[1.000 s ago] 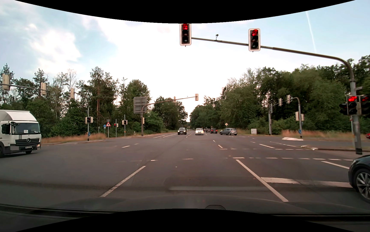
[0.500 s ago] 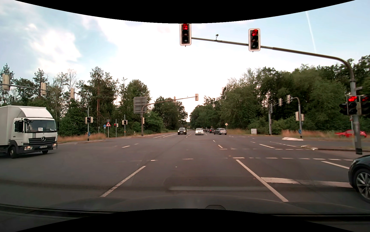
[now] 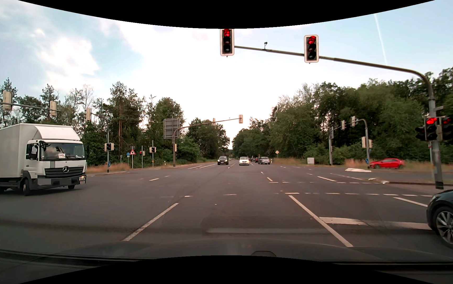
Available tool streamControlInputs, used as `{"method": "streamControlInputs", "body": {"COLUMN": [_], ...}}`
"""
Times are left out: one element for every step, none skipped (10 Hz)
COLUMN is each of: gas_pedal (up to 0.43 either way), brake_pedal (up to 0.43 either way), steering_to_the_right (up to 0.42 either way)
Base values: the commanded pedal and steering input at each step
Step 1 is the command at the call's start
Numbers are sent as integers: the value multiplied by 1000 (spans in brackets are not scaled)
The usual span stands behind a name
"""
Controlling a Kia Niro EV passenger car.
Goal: Follow the waypoints while adhering to traffic rules and regulations
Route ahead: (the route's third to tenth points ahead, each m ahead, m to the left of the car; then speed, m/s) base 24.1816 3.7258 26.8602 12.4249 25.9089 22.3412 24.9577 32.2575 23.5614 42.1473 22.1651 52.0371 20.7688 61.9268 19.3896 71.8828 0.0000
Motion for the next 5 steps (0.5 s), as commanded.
{"method": "streamControlInputs", "body": {"gas_pedal": [0,0,0,0,0], "brake_pedal": [354,354,348,348,335], "steering_to_the_right": [-28,-28,-28,-28,-28]}}
